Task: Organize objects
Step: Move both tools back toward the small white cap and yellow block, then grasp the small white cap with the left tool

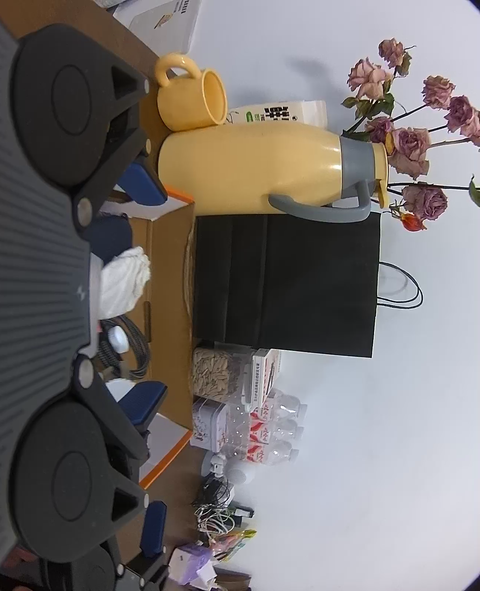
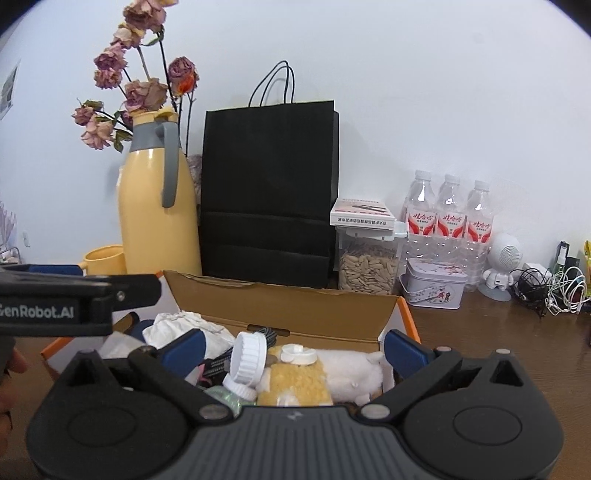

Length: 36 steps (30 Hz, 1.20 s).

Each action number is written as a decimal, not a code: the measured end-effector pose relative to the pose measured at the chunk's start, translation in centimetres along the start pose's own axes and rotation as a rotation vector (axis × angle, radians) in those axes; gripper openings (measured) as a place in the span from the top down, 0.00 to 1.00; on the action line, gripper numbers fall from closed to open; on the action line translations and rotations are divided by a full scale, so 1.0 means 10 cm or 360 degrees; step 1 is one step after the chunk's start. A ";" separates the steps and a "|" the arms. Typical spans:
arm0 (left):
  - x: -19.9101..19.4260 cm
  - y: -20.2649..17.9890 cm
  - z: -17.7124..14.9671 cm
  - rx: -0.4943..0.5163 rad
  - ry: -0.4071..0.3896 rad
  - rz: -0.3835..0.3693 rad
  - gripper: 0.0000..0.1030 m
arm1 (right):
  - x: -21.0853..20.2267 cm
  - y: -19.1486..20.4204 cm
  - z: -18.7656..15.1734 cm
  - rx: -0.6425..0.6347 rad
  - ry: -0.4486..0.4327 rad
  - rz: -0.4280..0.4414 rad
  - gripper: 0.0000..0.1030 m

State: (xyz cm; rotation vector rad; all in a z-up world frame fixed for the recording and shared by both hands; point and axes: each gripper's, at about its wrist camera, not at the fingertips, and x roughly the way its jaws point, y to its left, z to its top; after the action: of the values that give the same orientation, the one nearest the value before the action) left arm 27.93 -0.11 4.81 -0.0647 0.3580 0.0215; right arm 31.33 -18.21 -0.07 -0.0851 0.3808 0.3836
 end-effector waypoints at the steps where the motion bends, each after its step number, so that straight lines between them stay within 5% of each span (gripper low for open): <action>1: -0.05 0.01 -0.02 0.0002 0.0006 0.0004 0.00 | -0.06 0.00 -0.02 -0.0003 -0.0004 0.0000 0.00; 11: -0.43 0.06 -0.43 0.0046 0.0154 0.0000 0.00 | -0.58 -0.02 -0.45 -0.0033 0.0080 0.0001 0.00; 19: -0.28 -0.06 -0.91 0.0130 0.0418 0.0016 0.00 | -0.68 -0.08 -0.81 -0.0040 0.0226 -0.0021 0.00; 24: -0.20 -0.14 -0.99 0.0169 0.0441 0.0033 0.00 | -0.67 -0.10 -0.86 -0.0017 0.0229 -0.0037 0.00; 27: -0.16 -0.18 -1.00 0.0165 0.0466 -0.0003 0.16 | -0.65 -0.09 -0.89 -0.0015 0.0245 -0.0033 0.00; 31: -0.16 -0.23 -1.02 0.0173 0.0478 -0.0089 0.71 | -0.64 -0.09 -0.90 -0.0019 0.0240 -0.0027 0.00; 36: -0.22 -0.22 -1.00 0.0160 0.0426 -0.0117 0.72 | -0.62 -0.07 -0.92 -0.0031 0.0254 -0.0030 0.00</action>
State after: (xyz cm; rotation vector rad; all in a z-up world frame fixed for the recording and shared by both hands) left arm 22.40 -2.99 -3.65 0.0194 0.6235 -0.0784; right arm 23.12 -22.38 -6.25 -0.1389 0.5332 0.3631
